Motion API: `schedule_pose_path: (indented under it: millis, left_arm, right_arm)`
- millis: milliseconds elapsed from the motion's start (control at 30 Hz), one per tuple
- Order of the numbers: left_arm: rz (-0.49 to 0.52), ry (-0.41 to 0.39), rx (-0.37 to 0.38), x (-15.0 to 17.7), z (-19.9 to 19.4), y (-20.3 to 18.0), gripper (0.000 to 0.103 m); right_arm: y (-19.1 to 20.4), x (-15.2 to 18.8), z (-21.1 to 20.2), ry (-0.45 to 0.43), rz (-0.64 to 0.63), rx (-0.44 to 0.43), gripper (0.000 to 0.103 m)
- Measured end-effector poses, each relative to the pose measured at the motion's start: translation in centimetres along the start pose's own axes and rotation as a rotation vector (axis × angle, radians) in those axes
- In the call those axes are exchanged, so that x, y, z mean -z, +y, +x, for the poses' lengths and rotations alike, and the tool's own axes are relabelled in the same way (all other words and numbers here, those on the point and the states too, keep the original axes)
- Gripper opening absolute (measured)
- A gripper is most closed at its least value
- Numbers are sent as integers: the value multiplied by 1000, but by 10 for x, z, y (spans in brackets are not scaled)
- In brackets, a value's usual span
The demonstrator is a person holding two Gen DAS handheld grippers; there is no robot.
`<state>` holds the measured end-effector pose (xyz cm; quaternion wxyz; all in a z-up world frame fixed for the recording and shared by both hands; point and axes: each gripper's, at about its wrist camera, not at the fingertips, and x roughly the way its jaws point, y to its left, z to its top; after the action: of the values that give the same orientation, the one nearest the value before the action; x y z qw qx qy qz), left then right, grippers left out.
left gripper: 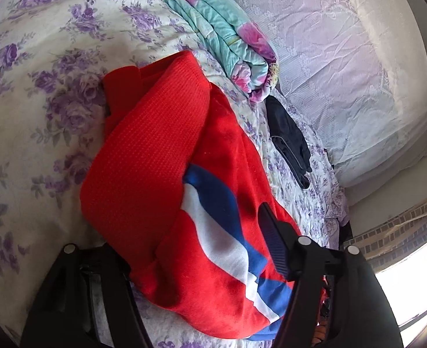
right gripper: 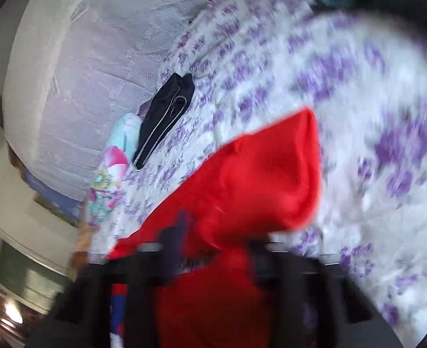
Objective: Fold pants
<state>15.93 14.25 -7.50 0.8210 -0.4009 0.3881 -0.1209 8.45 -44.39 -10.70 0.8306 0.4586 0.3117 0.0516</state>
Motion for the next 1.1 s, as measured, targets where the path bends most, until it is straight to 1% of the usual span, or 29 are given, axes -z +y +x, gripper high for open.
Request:
schedule_pose_path:
  millis: [33,67,100,133,200,300,333,367,400,433,467,500,533,567,600,667,733,800,833,900,933,1000,1033,1067,1100]
  left_arm:
    - [-3,1,-4,2,-1,0,47]
    - [-9,8,4,3,-2,1,42]
    - [-16,11,16,4,-4,1,32]
    - [-30,14,45,5,-8,2,27]
    - [-29,11,86,10,-17,-1,22]
    - [53,15,100,26,-35,-25,20]
    - [94,35,116,36,-40,-39,19]
    - [110,52,137,43,-41,-47,19]
    - [124,76,166,51,-40,-54,19]
    - [129,82,179,57,-38,-59,19]
    - [131,72,173,60,-37,-60,19]
    - [136,54,154,62,-36,-61,19]
    - [133,43,136,62,-33,-58,19]
    - [107,46,142,61,-31,-52,19]
    - [74,50,157,59,-31,-45,19]
    - [55,49,150,54,-34,-37,19]
    - [58,41,119,51,-39,-33,19]
    - [62,36,90,48,-41,-30,19]
    - [63,36,82,48,-40,-28,19]
    - [51,38,78,49,-40,-23,19]
    - [32,39,83,48,-39,-19,19]
    - [13,29,86,47,-43,-15,19]
    - [13,20,83,47,-48,-15,19]
    - [18,10,74,45,-52,-15,19]
    - [19,0,61,43,-56,-15,19]
  right_arm:
    - [-14,-2,2,21,76,-46,15]
    - [-18,-3,0,21,106,-78,14]
    - [-19,-5,-4,17,113,-99,14]
    - [-15,-8,-10,8,93,-107,14]
    - [-6,-13,-26,-20,29,-105,14]
    - [-2,-34,-67,-90,-14,-105,12]
    - [-3,-46,-86,-135,-25,-87,11]
    - [-5,-58,-104,-187,-38,-64,11]
    - [-5,-70,-116,-211,-64,-36,11]
    - [-3,-81,-119,-185,-107,-4,15]
    - [-5,-90,-117,-126,-138,37,37]
    - [-12,-97,-113,-61,-118,65,50]
    - [-22,-94,-115,-54,-62,81,65]
    - [-32,-86,-122,-85,-12,92,66]
    - [-36,-75,-127,-85,-15,86,66]
    - [-40,-51,-132,-44,-60,72,66]
    - [-46,-21,-138,-24,-61,72,66]
    - [-45,8,-132,41,-74,37,66]
    - [-41,17,-130,51,-95,47,67]
    - [-28,31,-125,40,-147,72,76]
    - [-21,33,-117,50,-165,58,79]
    - [-15,31,-99,81,-163,39,77]
    - [-11,31,-88,87,-168,30,64]
    - [-10,29,-80,87,-179,17,33]
    - [-13,26,-69,96,-166,-3,21]
